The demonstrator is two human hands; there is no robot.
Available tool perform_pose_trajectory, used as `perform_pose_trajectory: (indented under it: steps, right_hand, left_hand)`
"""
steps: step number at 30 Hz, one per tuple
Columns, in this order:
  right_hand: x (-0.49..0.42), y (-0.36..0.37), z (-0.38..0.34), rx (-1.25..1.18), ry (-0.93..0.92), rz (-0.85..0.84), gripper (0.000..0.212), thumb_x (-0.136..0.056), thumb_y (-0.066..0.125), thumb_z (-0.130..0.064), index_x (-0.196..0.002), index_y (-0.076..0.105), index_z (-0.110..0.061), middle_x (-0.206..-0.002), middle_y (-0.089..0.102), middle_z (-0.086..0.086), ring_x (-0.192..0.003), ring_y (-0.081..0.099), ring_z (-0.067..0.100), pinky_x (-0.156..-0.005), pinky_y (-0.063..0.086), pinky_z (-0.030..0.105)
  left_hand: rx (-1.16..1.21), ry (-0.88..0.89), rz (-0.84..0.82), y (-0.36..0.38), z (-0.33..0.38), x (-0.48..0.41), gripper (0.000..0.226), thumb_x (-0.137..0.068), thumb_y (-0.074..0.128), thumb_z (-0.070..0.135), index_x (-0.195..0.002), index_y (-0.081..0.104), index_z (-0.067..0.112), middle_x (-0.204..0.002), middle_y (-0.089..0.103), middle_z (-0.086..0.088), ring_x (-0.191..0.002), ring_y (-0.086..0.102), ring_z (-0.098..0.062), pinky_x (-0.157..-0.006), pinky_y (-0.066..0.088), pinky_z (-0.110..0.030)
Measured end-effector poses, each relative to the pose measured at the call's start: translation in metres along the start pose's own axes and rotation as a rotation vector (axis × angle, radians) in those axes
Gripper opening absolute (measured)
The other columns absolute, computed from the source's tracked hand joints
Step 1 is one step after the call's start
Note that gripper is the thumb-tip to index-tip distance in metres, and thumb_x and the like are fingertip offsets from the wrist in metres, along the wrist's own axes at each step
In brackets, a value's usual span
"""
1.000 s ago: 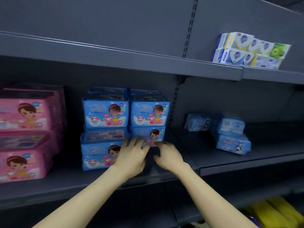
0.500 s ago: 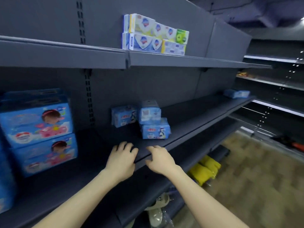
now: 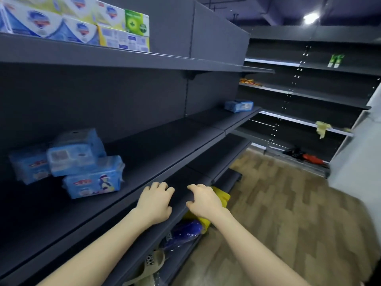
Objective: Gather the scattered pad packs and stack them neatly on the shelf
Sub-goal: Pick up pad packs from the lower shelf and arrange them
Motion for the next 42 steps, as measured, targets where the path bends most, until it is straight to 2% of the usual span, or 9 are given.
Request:
perform_pose_trajectory:
  steps: [13,22,31,42]
  right_hand:
    - [-0.046,-0.02,0.106,-0.032,0.158,-0.002,0.055,-0.091,0.052,-0.028,-0.143,0.034,-0.02,-0.138,0.046,0.008,-0.127,0.041,0.029,-0.098,0.044,0.037]
    - [-0.132,-0.054,0.185,-0.036,0.296,0.04,0.055,-0.091,0.052,-0.025,-0.143,0.033,-0.02,-0.134,0.047,0.008,-0.126,0.041,0.03,-0.096,0.043,0.037]
    - [-0.24,-0.099,0.246,-0.018,0.367,0.099,0.053,-0.091,0.05,-0.025,-0.142,0.035,-0.019,-0.134,0.048,0.009,-0.124,0.042,0.031,-0.097,0.043,0.039]
    - [-0.305,-0.12,0.328,-0.044,0.495,0.089,0.055,-0.092,0.051,-0.025,-0.143,0.033,-0.02,-0.135,0.046,0.011,-0.125,0.041,0.032,-0.095,0.042,0.039]
  left_hand:
    - [0.05,0.163,-0.081,0.017,0.068,-0.126,0.049,-0.089,0.048,0.034,-0.134,0.039,0.019,-0.134,0.042,-0.003,-0.125,0.039,-0.026,-0.099,0.039,-0.036]
    - [0.117,0.292,-0.058,0.017,0.106,-0.262,0.052,-0.089,0.05,0.036,-0.136,0.037,0.02,-0.135,0.041,-0.003,-0.124,0.04,-0.026,-0.096,0.04,-0.037]
    - [0.136,0.298,0.0,-0.009,0.103,-0.412,0.047,-0.089,0.052,0.033,-0.132,0.041,0.018,-0.134,0.042,-0.005,-0.124,0.04,-0.027,-0.092,0.041,-0.038]
    - [0.161,0.355,-0.059,0.007,0.139,-0.519,0.047,-0.089,0.051,0.033,-0.133,0.041,0.019,-0.134,0.043,-0.003,-0.124,0.04,-0.026,-0.091,0.044,-0.036]
Point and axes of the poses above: each hand's wrist, its own x-axis away from the middle knuckle, its own y-axis out of the palm, z = x × y, the point moved 2 cm from there along -x, towards the middle knuckle
